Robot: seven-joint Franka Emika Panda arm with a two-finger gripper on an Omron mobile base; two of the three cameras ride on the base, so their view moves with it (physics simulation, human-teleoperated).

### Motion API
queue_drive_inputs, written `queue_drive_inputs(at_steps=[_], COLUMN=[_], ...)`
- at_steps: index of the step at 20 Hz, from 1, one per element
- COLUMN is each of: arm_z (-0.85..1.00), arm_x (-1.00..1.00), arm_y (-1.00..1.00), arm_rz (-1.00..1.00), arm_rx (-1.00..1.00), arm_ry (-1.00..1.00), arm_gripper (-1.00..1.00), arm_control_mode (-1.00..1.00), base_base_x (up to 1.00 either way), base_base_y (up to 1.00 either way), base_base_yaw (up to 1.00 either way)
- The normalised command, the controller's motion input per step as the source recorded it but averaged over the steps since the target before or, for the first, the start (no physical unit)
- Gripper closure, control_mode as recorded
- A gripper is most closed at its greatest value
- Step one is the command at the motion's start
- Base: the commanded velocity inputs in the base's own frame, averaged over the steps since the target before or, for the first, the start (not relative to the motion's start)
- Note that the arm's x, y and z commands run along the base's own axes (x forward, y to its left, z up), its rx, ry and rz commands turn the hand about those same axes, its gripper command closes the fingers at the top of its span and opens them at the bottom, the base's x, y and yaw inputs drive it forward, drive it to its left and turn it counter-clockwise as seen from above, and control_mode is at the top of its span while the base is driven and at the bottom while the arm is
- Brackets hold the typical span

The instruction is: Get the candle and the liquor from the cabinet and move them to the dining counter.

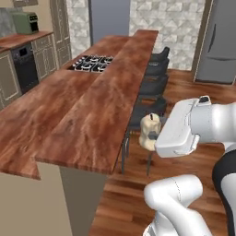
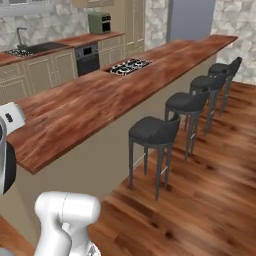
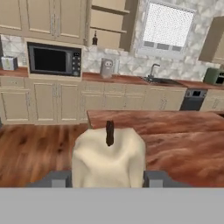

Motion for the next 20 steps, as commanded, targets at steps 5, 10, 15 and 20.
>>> queue_drive_inputs(at_steps=[5,10,15,20], arm_z=[0.0,0.0,0.0,0.0], arm_x=[0.0,0.0,0.0,0.0], arm_y=[0.0,0.0,0.0,0.0], arm_rz=[0.0,0.0,0.0,0.0], arm_rx=[0.0,0.0,0.0,0.0], arm_ry=[0.0,0.0,0.0,0.0], arm_gripper=[1.0,1.0,1.0,1.0], arm_control_mode=[1.0,1.0,1.0,1.0], base_base_x=[0.45,0.2,0.12,0.17], base_base_y=[-0.56,-0.63,-0.64,-0.63], base_base_yaw=[0.42,0.43,0.44,0.43])
